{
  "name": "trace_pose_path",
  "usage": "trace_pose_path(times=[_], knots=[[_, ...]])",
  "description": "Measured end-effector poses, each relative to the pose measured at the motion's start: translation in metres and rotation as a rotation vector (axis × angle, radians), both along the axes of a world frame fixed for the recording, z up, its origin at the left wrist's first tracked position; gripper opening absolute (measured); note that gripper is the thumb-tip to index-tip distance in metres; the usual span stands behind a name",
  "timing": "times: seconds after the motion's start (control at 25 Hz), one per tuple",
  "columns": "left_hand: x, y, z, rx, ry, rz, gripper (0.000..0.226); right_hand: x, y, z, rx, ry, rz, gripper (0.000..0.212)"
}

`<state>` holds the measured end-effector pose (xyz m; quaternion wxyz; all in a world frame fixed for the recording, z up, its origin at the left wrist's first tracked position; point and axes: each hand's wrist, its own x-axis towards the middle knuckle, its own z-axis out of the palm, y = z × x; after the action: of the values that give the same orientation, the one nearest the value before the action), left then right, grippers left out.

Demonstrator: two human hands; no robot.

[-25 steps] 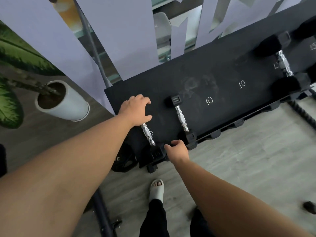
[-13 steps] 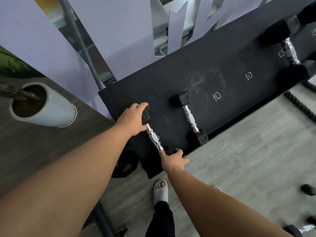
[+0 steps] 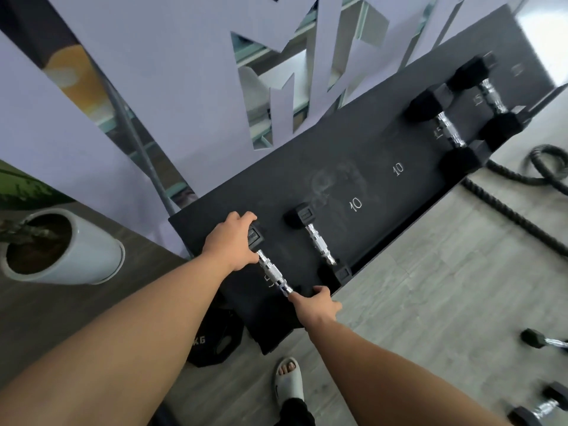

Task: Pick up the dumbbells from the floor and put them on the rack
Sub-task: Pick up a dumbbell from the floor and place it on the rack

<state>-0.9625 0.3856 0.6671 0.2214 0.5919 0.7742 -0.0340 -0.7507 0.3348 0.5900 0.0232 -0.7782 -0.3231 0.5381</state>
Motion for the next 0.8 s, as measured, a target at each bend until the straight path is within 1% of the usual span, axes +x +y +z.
trace_pose_path(times=[0.2, 0.36, 0.68, 0.8], knots=[[0.03, 0.052, 0.049, 0.085, 0.05, -0.105, 0.084, 0.023, 0.039, 0.036, 0.095, 0.04, -0.107, 0.071], [0.061, 0.101, 0.063, 0.115, 0.057, -0.123, 0.085, 0.056, 0.09, 0.045, 0.152, 0.014, -0.135, 0.07], [0.141, 0.218, 0.036, 0.11, 0.03, -0.133, 0.083, 0.137, 0.206, 0.022, 0.165, -0.009, -0.127, 0.074], [0.167, 0.264, 0.02, 0.091, 0.031, -0.125, 0.084, 0.165, 0.249, 0.008, 0.144, -0.016, -0.117, 0.072]])
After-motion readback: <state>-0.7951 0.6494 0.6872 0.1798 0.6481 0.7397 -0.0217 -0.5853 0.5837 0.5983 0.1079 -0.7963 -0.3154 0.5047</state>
